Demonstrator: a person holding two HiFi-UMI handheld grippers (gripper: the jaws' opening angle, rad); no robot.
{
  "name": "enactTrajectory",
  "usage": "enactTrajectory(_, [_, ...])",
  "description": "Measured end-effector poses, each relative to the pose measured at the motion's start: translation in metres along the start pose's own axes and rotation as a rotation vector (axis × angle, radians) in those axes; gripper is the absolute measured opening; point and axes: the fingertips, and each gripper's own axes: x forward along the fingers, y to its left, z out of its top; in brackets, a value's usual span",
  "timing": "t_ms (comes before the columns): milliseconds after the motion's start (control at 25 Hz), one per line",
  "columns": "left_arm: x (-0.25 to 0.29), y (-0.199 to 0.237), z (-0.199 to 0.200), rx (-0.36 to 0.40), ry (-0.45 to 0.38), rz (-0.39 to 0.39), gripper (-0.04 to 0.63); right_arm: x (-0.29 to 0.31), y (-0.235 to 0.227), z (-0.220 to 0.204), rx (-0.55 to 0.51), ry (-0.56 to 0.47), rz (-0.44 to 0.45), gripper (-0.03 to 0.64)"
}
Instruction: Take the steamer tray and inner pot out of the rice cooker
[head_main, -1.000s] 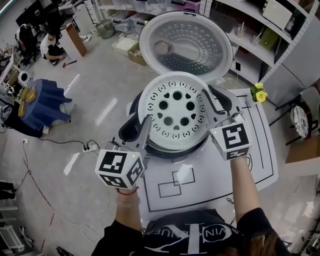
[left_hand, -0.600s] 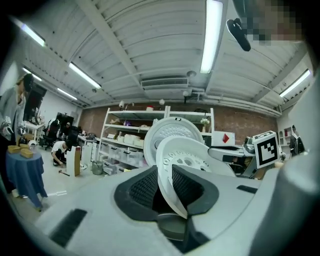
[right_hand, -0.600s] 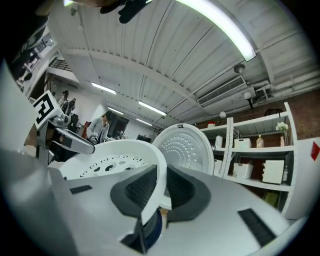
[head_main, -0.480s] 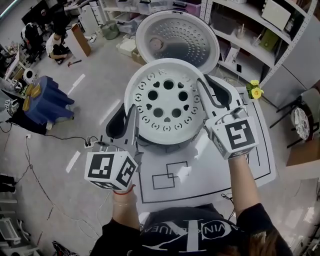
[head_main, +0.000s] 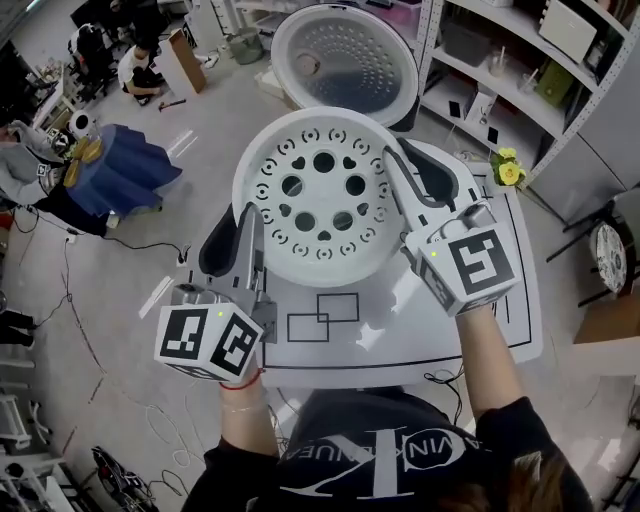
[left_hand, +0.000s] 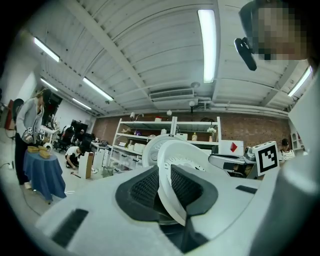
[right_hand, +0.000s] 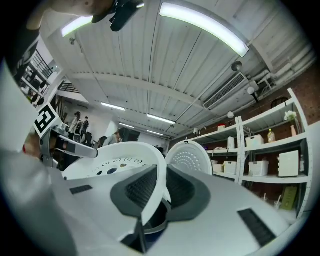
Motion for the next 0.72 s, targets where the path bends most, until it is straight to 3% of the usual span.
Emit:
enactTrajectory(120, [-0.006, 0.006, 0.002, -0.014, 0.020, 0.012, 0.075, 0.002, 0.008, 0.004, 0.014, 0.013, 0.016, 0.055])
enactTrajectory(280, [-0.018, -0.020, -0.013, -0.012, 0.036, 0.005, 0.074, -0.030, 0.005, -0.003, 0.017, 0.011, 0.019, 0.054])
enactTrajectory(560, [-0.019, -0.058, -0.037, -0.071, 0.112, -0.093, 0.071, -0.080, -0.010, -0.026, 0.068, 0.090, -0.042, 0.055])
enactTrajectory(720, [-0.012, -0.098, -0.094, -0.104, 0.187, -0.129, 0.067, -0.131, -0.029, -0.074, 0.093, 0.181, -0.101, 0.055])
